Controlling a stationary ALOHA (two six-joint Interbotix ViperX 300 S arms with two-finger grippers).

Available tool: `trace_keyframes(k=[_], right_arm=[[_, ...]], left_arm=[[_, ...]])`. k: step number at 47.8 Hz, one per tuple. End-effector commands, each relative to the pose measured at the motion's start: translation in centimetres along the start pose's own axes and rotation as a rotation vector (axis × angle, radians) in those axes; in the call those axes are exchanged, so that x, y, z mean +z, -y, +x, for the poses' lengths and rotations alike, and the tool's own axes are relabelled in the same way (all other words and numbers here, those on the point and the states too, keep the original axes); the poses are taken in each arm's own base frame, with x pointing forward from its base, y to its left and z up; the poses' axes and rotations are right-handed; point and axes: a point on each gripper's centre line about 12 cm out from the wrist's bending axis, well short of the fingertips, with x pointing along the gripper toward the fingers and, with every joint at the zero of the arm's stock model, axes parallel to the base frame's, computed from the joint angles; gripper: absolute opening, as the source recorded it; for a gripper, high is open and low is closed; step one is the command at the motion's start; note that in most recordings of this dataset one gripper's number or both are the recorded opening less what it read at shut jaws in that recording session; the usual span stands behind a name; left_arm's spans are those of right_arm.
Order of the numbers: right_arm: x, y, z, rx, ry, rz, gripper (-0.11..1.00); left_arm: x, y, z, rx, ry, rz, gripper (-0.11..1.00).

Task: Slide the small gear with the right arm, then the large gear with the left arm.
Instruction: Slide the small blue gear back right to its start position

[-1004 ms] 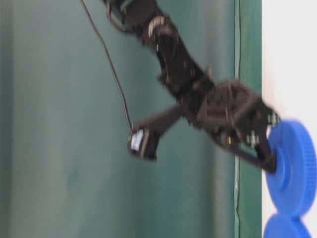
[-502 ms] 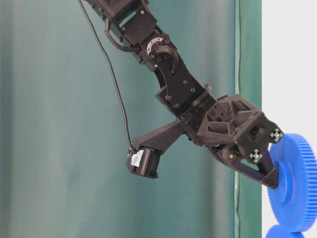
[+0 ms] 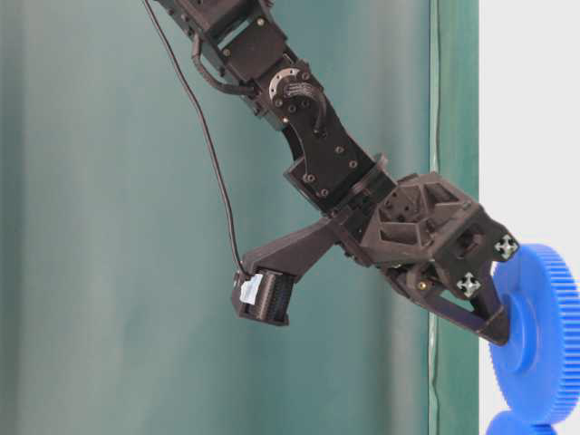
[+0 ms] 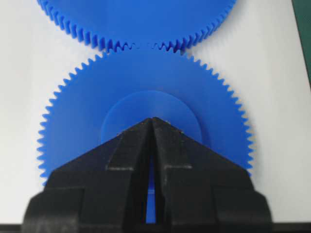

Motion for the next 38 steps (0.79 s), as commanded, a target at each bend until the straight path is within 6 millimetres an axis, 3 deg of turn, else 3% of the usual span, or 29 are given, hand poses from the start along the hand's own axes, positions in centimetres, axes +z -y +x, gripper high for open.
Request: trace_keyframes(k=[1, 9, 17, 26, 38], right_arm=[[0.2, -0.4, -0.7, 0.005, 0.002, -0.005, 0.53], [-1.9, 0.5, -1.8, -0.008, -0.038, 0.018, 0.53], [-5.3, 2.1, -4.3, -0.035, -0.074, 0.080, 0.53], [-10.0, 3.1, -8.9, -0.059, -0.078, 0.155, 0.53], [-16.7, 2.8, -16.0, -0.089, -0.099, 0.291, 0.53]], left_arm=[[0.5, -0.1, 0.1, 0.003, 0.015, 0.001, 0.00], [0.5, -0.1, 0.1, 0.003, 0.014, 0.001, 0.00], [0.5, -0.1, 0.1, 0.003, 0.014, 0.001, 0.00], [0.5, 0.0, 0.1, 0.001, 0.017, 0.000, 0.00], [0.7, -0.1, 0.1, 0.003, 0.028, -0.001, 0.00]])
